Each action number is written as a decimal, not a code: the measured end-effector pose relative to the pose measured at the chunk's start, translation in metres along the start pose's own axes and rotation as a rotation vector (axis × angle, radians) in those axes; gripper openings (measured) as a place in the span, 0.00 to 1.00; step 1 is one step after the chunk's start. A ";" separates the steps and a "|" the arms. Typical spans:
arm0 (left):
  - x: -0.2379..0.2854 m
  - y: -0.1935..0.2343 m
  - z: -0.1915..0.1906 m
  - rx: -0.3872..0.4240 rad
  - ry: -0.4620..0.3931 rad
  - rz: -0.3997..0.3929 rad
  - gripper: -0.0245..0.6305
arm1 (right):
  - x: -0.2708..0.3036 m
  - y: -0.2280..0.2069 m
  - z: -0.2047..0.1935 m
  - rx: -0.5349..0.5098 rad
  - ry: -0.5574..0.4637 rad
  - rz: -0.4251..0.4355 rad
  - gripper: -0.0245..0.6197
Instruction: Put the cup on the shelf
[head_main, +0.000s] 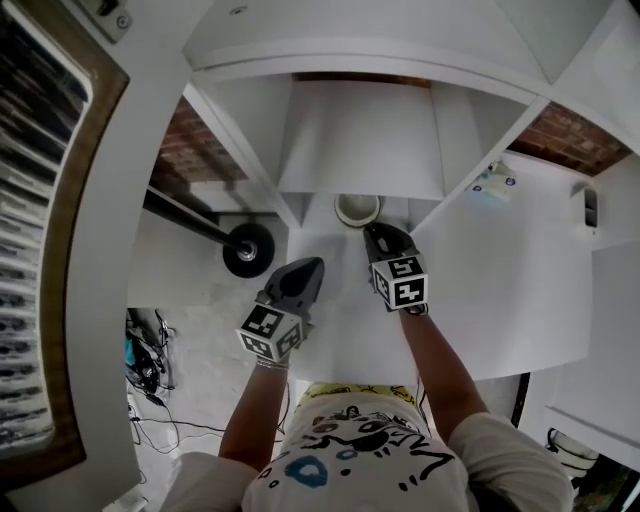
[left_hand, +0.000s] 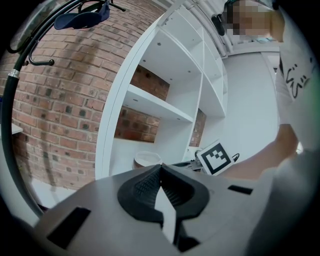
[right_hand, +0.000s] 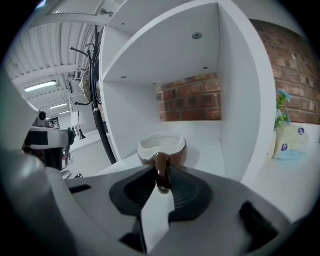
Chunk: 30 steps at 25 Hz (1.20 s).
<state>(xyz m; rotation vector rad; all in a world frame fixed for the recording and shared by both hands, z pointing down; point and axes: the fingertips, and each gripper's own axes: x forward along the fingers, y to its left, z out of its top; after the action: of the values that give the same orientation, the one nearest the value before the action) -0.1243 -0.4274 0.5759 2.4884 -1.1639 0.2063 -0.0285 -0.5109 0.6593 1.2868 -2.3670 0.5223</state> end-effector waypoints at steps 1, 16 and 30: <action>-0.002 -0.002 0.000 -0.001 0.001 -0.001 0.06 | 0.000 0.000 0.000 0.007 -0.001 0.004 0.14; -0.034 -0.047 0.028 0.027 -0.006 -0.065 0.06 | -0.102 0.027 0.025 0.060 -0.081 0.064 0.19; -0.075 -0.121 0.066 0.122 -0.067 -0.119 0.06 | -0.245 0.037 0.090 0.057 -0.271 0.113 0.10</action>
<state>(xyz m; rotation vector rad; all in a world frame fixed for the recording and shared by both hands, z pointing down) -0.0822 -0.3302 0.4600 2.6805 -1.0530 0.1669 0.0479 -0.3641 0.4533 1.3268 -2.6782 0.4778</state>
